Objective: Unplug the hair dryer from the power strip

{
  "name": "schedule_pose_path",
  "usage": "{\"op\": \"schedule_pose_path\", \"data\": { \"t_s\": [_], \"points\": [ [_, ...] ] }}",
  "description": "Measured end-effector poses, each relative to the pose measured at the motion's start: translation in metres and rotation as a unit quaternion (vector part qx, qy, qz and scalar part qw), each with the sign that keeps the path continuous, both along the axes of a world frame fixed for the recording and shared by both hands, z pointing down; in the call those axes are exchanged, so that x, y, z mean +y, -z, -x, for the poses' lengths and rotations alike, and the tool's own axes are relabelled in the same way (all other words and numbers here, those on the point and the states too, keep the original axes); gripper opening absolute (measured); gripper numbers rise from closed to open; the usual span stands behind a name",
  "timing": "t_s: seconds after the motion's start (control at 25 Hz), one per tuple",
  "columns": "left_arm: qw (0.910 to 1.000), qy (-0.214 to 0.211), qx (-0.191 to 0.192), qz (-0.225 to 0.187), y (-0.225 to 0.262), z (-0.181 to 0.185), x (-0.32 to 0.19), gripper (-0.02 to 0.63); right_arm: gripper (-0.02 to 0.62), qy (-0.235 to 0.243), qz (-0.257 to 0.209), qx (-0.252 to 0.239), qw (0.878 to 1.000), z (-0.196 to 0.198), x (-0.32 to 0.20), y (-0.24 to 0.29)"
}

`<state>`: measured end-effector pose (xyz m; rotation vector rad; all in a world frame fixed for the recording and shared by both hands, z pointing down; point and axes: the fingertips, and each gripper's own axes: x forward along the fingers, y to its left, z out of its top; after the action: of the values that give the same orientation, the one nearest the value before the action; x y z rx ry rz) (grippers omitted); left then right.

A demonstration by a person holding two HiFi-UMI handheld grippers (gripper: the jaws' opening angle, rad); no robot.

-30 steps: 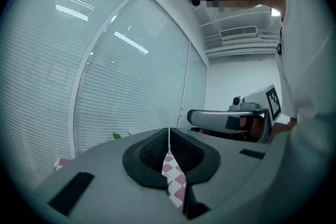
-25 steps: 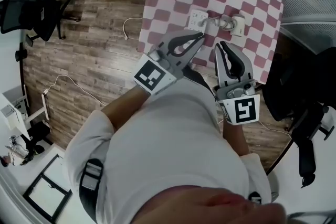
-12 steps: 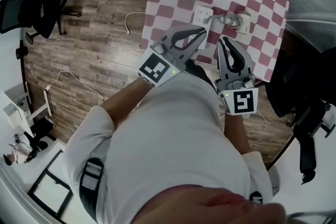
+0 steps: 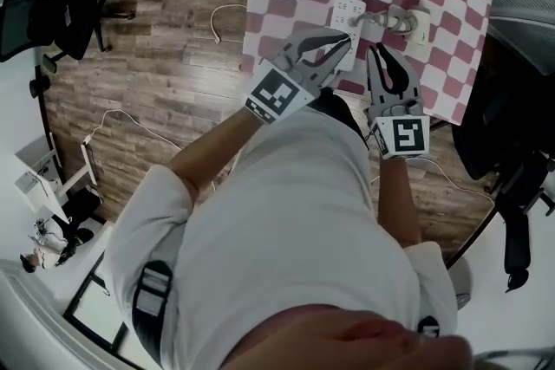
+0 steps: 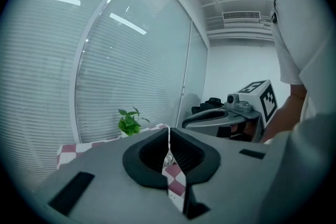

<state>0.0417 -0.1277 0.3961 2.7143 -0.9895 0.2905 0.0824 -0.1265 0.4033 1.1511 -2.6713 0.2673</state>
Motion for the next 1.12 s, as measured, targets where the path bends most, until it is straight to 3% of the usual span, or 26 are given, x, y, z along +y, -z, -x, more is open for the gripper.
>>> {"op": "schedule_pose_path", "data": {
  "t_s": [0.32, 1.12],
  "points": [
    [0.9987, -0.007, -0.035, 0.037, -0.064, 0.004, -0.009, 0.040, 0.062, -0.006, 0.045, 0.040, 0.998, -0.003, -0.010, -0.065],
    [0.9900, -0.007, -0.100, 0.100, -0.182, -0.001, -0.026, 0.040, 0.106, 0.005, 0.122, 0.079, 0.989, 0.005, -0.029, -0.177]
  ]
}}
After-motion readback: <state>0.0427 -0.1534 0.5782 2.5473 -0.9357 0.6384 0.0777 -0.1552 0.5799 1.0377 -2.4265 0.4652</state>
